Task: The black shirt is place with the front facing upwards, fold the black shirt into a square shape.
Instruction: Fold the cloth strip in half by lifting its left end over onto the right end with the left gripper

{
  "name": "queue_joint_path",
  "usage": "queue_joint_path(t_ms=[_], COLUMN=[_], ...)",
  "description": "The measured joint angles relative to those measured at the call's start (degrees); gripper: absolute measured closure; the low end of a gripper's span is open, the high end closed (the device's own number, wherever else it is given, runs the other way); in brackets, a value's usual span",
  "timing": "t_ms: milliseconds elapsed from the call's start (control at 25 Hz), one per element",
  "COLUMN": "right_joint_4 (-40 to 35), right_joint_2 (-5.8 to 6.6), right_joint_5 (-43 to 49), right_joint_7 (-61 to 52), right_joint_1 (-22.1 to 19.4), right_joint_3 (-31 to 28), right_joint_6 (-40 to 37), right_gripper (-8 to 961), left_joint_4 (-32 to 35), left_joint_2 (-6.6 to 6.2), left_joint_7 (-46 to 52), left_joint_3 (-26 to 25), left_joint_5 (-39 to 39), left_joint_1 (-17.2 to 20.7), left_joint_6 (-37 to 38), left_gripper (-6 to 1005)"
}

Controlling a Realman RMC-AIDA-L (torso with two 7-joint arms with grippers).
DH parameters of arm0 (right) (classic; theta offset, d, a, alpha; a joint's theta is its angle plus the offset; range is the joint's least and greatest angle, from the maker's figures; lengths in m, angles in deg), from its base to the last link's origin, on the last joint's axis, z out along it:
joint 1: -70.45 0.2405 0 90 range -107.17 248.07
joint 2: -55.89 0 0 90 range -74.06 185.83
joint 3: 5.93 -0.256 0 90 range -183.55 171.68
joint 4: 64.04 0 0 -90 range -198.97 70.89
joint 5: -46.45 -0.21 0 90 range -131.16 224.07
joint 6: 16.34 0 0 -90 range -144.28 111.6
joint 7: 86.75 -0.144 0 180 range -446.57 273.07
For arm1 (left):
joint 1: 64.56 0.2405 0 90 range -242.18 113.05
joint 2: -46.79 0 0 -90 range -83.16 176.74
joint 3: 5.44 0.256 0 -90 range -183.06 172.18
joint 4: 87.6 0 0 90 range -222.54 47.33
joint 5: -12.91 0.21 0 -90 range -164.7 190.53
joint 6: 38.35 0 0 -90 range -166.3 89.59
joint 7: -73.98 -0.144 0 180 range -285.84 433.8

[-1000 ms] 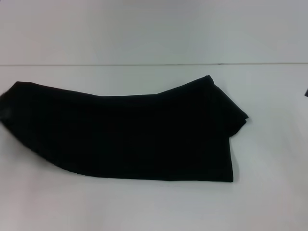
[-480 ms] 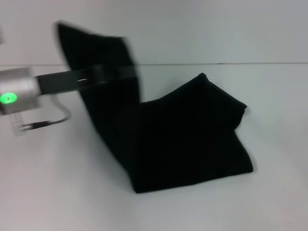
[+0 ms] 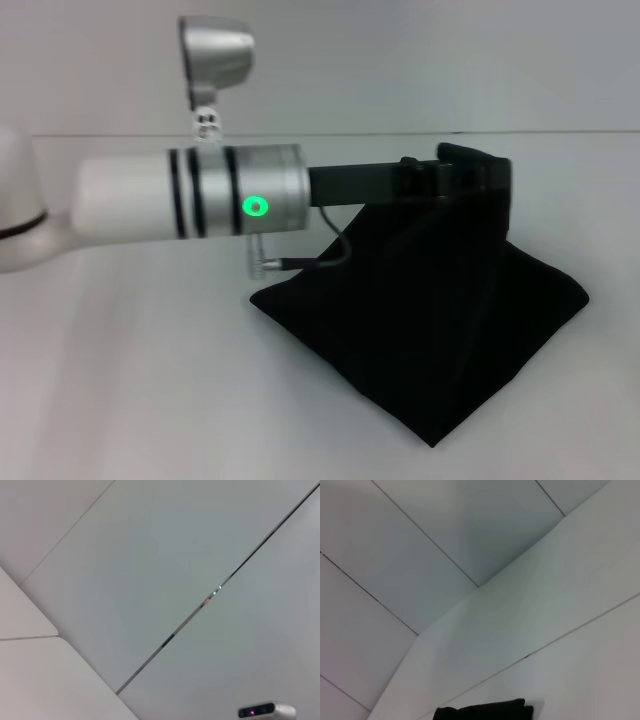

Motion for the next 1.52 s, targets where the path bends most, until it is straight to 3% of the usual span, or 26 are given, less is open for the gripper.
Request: queue_joint_path(t_ms=[160,480,720,840,1040,1160,1520], right_joint_4=[0.39,2.00,2.79,2.84,4.25,10.43,18.62], right_joint_2=[-0.06,-0.35,-2.20,-3.93,-7.40,-7.38,-7.82], right_joint_5=[0.23,1.47,3.15,4.25,4.81,4.90,5.46], right_joint_7=[0.50,0.96,4.40,4.96,9.02,11.63,12.07], right_joint_1=[0.02,4.19,8.87,11.17,14.50,17.88,22.87], right_joint_3=[0.09,5.40,12.83,17.24,22.61,22.95,27.29], right_joint_6=[0.15,1.75,5.80,10.94,19.57,22.11,23.46], right_gripper=[177,178,177,177,419,560,761], left_joint_4=[-2.85,4.83,11.38,12.71,13.04,13.11,13.20], left_joint_2=[-0.09,-0.59,-0.75,-0.75,-0.80,-0.94,-1.77], left_joint_7=[-2.72,-0.85,1.59,1.72,1.72,1.62,1.36], left_joint_3=[3.76,3.25,2.98,2.54,0.71,-0.12,-0.67], left_joint_5=[-6.15,-10.19,-11.45,-12.29,-12.71,-12.74,-12.75], left_joint_1=[-0.79,5.89,11.54,13.09,14.23,14.64,15.06], left_joint_6=[-3.62,-1.13,0.62,1.67,3.48,4.06,4.38], left_gripper=[996,996,996,996,996,996,996])
